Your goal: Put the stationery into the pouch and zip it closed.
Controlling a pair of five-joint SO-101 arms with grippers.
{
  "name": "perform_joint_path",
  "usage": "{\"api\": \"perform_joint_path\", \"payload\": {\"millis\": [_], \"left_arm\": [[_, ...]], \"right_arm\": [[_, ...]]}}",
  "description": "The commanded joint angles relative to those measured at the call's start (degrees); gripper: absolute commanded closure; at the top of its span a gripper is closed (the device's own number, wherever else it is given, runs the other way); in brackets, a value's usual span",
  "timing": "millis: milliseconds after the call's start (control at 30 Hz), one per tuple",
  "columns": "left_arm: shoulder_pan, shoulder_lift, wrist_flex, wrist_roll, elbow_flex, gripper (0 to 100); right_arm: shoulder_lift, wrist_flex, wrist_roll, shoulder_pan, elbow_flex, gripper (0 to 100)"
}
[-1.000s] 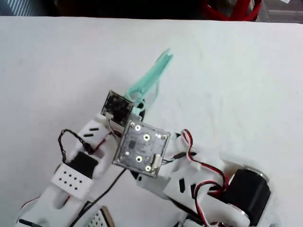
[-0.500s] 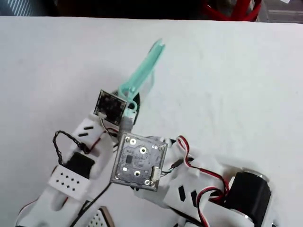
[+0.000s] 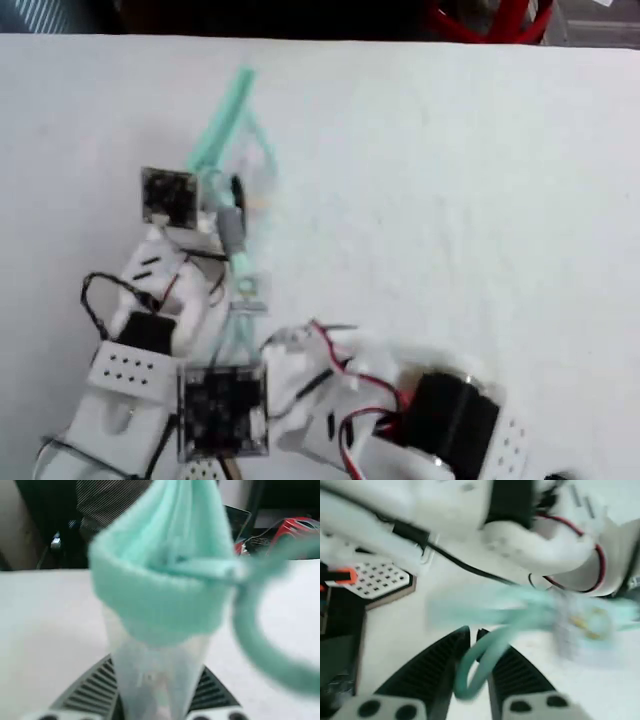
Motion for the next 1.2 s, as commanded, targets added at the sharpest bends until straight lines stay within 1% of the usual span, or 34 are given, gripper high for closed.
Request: {"api": "perform_joint_path", "payload": {"millis": [0,133,200,233,300,333,400,467,533,567,600,667,700,767,867,967,1033,1167], "left_arm": [[-2.9,-0.6,-2.0,1.3,-3.4,97],[-2.9,-0.5,-2.0,1.3,-3.4,97],[-2.9,-0.5,-2.0,1.3,-3.3,97],[-2.9,-0.5,-2.0,1.3,-3.3,97],[-2.8,-0.5,-2.0,1.3,-3.2,97],[-2.8,-0.5,-1.9,1.3,-3.2,97],[-1.6,-0.5,-1.6,1.2,-3.1,97],[0.0,-0.4,-1.5,1.2,-2.8,97],[2.3,-0.8,-1.5,-0.7,-1.6,97],[4.0,-0.8,-1.5,-2.4,-1.1,97],[5.7,-0.8,-1.5,-3.8,-0.8,97],[8.7,-0.8,-1.5,-5.4,0.1,97],[10.0,-0.8,-1.5,-5.7,0.4,97],[11.7,-0.8,-1.5,-5.7,0.9,97],[12.5,-0.8,-1.5,-5.7,1.2,97],[12.6,-0.9,-0.4,-5.7,1.0,97],[12.7,-0.9,-0.2,-5.7,0.9,97],[12.7,-0.9,-0.2,-5.7,1.0,97]], "right_arm": [[-0.5,0.5,0.4,-1.9,-0.2,98.1],[-0.5,0.5,0.1,-7.2,-0.2,98.1],[-0.5,0.5,0.4,-6.5,-0.2,98.1],[-0.5,0.5,0.4,-5.1,-0.2,98.1],[-0.7,0.4,0.9,-0.4,-0.4,98.1],[-1.4,0.3,2.4,2.7,-1.1,98.1],[-2.8,-0.4,4.7,10.1,-3.8,97.8],[-4.4,-3.1,3.9,18.5,-6.6,97.7],[-5.8,-8.5,0.6,26.9,-6.9,97.6],[-6.5,-11.2,-2.2,30.6,-5.8,96.7],[-7.1,-14.0,-5.8,33.9,-4.0,94.4],[-8.2,-19.7,-12.7,37.8,1.9,86.5],[-8.8,-22.8,-15.2,38.3,5.4,82.2],[-10.2,-29.1,-15.8,37.1,13.1,75.7],[-12.4,-39.0,-15.7,33.2,23.9,76.4],[-15.2,-46.2,-15.7,30.2,31.5,78.1],[-17.3,-47.8,-15.9,29.7,33.5,78.3],[-21.1,-47.2,-16.0,29.3,33.7,78.3]]}}
